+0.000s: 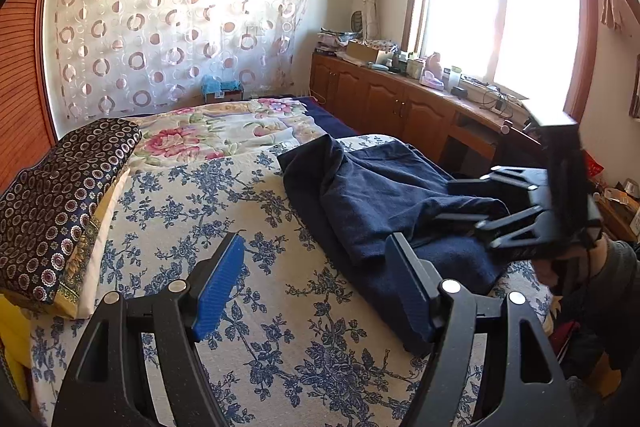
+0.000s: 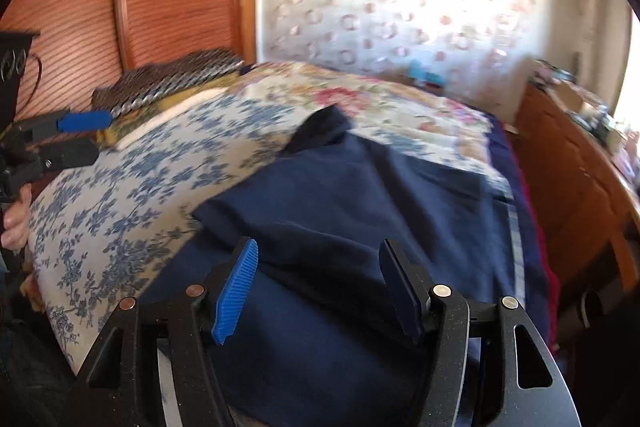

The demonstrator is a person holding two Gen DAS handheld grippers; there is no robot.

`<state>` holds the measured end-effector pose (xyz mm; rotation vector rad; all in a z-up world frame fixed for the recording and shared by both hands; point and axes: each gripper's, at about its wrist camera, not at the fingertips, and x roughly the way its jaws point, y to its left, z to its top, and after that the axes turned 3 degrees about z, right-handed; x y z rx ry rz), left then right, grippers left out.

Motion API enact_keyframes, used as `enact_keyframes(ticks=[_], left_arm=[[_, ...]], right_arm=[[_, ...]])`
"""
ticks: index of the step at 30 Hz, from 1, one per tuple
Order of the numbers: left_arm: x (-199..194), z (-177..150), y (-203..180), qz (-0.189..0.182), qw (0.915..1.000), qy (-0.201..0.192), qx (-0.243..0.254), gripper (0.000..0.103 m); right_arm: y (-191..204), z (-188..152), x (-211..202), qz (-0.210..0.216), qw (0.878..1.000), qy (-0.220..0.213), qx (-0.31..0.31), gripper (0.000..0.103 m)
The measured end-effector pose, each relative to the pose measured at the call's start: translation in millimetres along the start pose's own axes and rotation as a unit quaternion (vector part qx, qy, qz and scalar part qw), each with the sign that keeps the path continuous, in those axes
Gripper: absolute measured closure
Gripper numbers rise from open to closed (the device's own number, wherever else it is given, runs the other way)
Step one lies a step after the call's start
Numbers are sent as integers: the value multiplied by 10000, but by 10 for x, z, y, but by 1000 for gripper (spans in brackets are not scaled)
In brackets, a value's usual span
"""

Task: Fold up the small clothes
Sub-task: 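Fold the gripped side over toward the center with the right tool, release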

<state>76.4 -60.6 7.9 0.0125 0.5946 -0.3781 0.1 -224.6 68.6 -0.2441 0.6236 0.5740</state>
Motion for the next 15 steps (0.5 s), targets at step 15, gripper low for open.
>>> enact_keyframes(ticks=[15], left_arm=[[-26,-99,144,32,9998,32,-194,29]], right_arm=[[123,357,809,549,9967,497,-336,38]])
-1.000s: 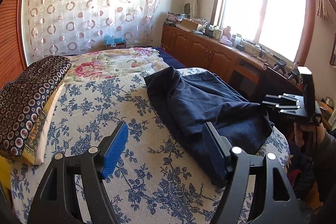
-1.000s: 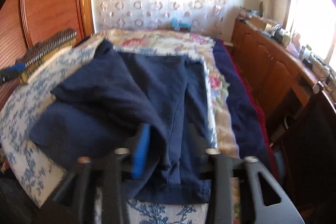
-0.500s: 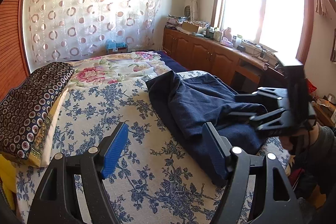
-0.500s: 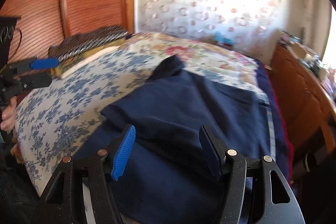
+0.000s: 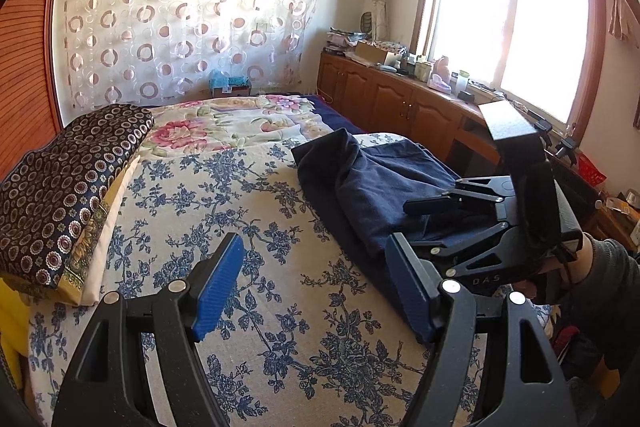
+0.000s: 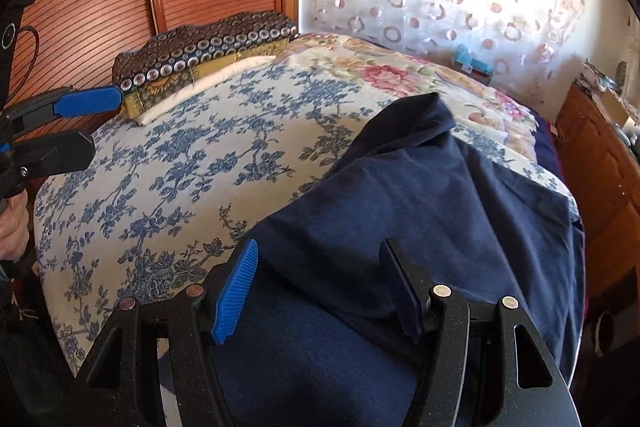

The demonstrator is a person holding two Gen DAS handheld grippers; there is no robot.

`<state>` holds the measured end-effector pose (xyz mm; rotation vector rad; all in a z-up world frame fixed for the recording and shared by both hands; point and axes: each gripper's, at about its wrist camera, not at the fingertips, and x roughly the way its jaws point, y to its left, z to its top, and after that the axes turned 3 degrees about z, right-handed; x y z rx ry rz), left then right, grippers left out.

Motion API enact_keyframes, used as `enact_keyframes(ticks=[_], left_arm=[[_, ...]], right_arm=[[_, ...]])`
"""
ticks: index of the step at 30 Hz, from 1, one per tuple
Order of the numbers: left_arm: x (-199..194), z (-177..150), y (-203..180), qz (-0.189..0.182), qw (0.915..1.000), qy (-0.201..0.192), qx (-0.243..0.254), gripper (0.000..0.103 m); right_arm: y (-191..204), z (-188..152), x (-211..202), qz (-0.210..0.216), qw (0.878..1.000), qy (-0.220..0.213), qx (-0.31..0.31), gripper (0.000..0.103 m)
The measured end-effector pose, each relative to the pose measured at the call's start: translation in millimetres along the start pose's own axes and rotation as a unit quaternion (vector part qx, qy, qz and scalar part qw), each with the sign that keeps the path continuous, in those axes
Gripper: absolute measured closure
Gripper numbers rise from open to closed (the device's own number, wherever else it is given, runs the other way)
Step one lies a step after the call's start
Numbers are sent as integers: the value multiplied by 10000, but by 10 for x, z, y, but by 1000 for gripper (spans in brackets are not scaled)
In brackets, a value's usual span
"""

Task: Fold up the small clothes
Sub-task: 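Fold the gripped side over toward the center with the right tool, release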

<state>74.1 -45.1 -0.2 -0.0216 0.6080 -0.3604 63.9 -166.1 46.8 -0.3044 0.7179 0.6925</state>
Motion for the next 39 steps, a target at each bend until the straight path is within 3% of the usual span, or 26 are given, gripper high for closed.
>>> enact_keyframes(ticks=[7,11,13,14,15,19,23,28,37,39], left_arm=[[27,-28,6,-40,10000,44,-42,29],[19,-33,3,-36,10000,51,-41,29],[4,-37,-2,-39,10000,55,-44,29],[-1,-41,-7,-43,10000,55,-41,29],[-3,-45,-7,-44,10000,54,-38,29],[6,-54,-12,-58,9999,74,-55,29],[18,-61,-44,-88,9999,105,-29,29],[33,-59,-67,-105,9999,118,-11,29],[108,-96,-121,-143,9996,226,41,29],[125,-112,-136,-156,9995,251,60,29]], right_arm=[[130,67,39,58,9998,133,-132,38],[166,100,171,-152,9992,303,-234,38],[116,106,177,-153,9992,308,-200,51],[78,112,155,-61,9994,294,-153,77],[28,124,112,29,9997,249,-68,93],[-215,194,-183,45,9999,-111,120,95],[-589,357,-459,-516,9976,-417,196,95],[-1191,550,-516,-1415,9883,-371,434,96],[-1814,678,-159,-2486,9627,162,1060,96],[-1853,670,-89,-2654,9556,367,1231,73]])
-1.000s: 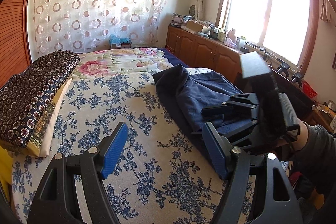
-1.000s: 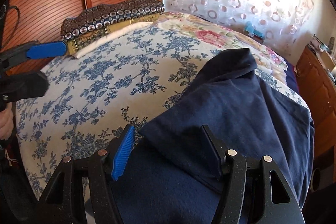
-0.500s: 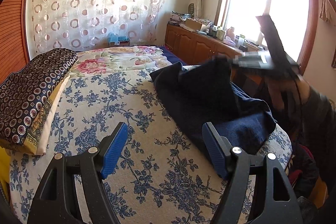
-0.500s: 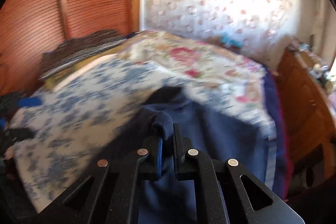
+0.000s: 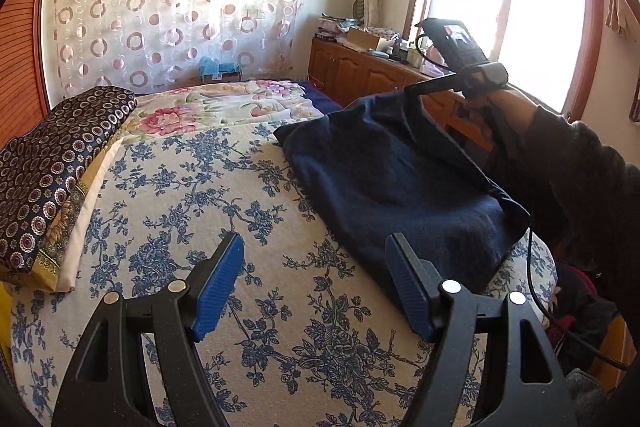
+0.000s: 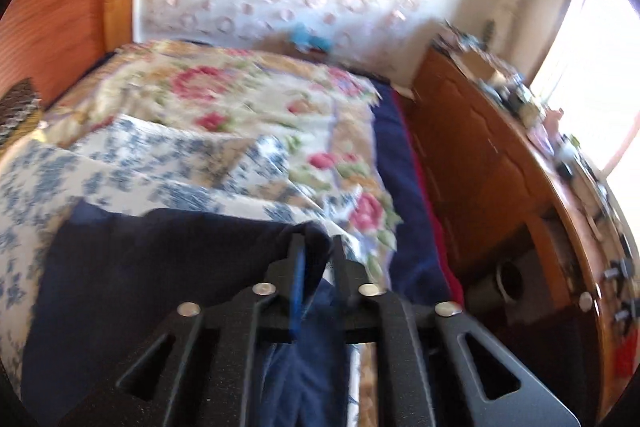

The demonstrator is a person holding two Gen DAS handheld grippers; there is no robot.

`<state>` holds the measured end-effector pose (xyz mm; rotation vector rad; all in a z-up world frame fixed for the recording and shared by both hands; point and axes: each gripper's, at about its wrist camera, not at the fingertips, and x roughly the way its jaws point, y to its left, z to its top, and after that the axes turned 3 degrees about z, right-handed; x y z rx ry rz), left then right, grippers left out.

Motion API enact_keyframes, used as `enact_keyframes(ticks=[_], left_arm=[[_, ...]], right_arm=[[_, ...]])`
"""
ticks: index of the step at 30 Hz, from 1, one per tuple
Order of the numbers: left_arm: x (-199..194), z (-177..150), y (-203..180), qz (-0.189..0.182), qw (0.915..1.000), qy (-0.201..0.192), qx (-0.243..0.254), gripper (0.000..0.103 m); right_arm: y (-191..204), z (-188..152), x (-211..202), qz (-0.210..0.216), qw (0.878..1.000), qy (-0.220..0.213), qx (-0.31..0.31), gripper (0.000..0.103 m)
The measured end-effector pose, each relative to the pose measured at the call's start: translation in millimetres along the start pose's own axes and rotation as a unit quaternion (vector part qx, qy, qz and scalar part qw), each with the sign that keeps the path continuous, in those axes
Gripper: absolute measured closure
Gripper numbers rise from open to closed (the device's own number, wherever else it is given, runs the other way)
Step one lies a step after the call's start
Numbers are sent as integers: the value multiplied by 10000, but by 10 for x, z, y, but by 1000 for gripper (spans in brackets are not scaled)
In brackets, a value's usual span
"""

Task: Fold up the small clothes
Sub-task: 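Fold the gripped side over toward the center with the right tool, release, then pinch the folded side edge with the right tool, tug it straight, release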

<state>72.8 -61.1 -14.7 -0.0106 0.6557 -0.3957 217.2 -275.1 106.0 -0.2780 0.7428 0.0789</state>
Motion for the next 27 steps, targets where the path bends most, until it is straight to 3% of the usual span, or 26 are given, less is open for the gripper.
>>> enact_keyframes(ticks=[3,7,13,22,27], left_arm=[[32,-13,-29,-20,10000,40,21,29],[54,-19,-70,-48,10000,54,50,29],[100,-18,-165,-109,9998,90,108,29],[231,-29,-409,-223,9988,257,340,29],[309,-44,-521,-261,9979,391,440,29]], right_arm=[[16,-26,-98,-18,9999,-103,75,55],[-41,-167,-415,382,9989,-232,147,55],[-53,-834,-1011,1010,9937,-475,-130,55],[-103,-1888,-1223,1637,9860,-163,262,55],[-172,-1944,-1239,1599,9867,-200,235,56]])
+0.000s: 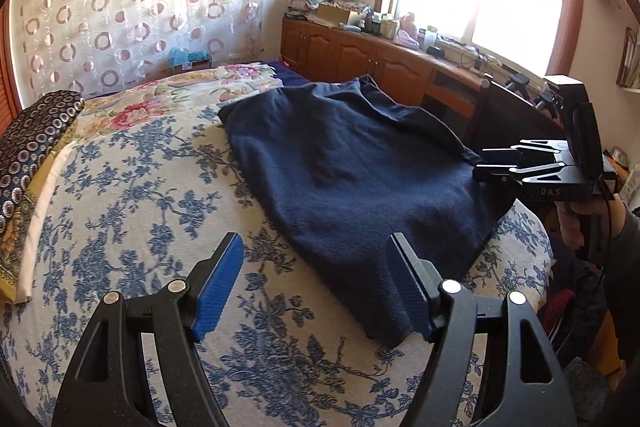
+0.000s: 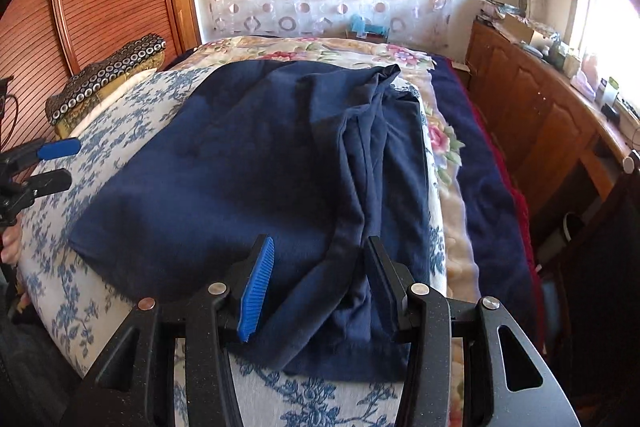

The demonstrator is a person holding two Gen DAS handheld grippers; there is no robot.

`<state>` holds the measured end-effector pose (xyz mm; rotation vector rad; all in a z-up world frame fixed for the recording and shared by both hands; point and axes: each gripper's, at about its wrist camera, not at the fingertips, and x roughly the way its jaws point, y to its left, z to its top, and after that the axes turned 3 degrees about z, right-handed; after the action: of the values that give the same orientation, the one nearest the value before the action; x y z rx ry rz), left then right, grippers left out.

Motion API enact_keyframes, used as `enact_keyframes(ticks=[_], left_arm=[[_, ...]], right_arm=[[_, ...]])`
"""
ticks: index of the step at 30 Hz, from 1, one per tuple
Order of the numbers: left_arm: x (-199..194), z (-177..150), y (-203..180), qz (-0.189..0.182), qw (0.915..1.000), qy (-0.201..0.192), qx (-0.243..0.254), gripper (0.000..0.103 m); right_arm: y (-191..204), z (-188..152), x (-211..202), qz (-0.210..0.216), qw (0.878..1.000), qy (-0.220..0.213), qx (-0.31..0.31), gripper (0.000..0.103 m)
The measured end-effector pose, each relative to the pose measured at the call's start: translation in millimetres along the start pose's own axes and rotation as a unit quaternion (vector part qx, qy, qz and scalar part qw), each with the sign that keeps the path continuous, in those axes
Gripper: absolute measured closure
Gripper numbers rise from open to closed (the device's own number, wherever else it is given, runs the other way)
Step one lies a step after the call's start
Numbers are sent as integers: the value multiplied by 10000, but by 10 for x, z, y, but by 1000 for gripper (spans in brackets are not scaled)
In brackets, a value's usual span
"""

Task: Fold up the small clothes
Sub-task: 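Pinch the folded side edge with the right tool, tug it straight, release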

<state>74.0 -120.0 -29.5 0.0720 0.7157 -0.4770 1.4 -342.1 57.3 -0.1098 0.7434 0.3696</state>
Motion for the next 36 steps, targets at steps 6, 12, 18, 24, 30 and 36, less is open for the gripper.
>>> enact_keyframes(ticks=[6,12,18,24,30,36], left_arm=[[84,-9,-52,-18,9999,113,51,29],[144,-34,-79,-77,9997,203,72,29],[259,-95,-124,-201,9990,388,102,29],[335,-138,-148,-496,9972,555,10,56],[413,-184,-157,-606,9954,742,-68,56],[439,-204,-177,-549,9953,801,-43,56]], right_arm=[[-72,-25,-17,-73,9999,-117,-67,98],[-208,-106,-442,-449,9947,-883,281,101],[-388,-298,-218,-304,9973,-403,538,101],[-423,-176,-136,-203,9965,-389,707,100],[-352,-238,-12,-508,9966,-158,632,54],[-471,-277,-3,-237,9941,-137,1054,49]])
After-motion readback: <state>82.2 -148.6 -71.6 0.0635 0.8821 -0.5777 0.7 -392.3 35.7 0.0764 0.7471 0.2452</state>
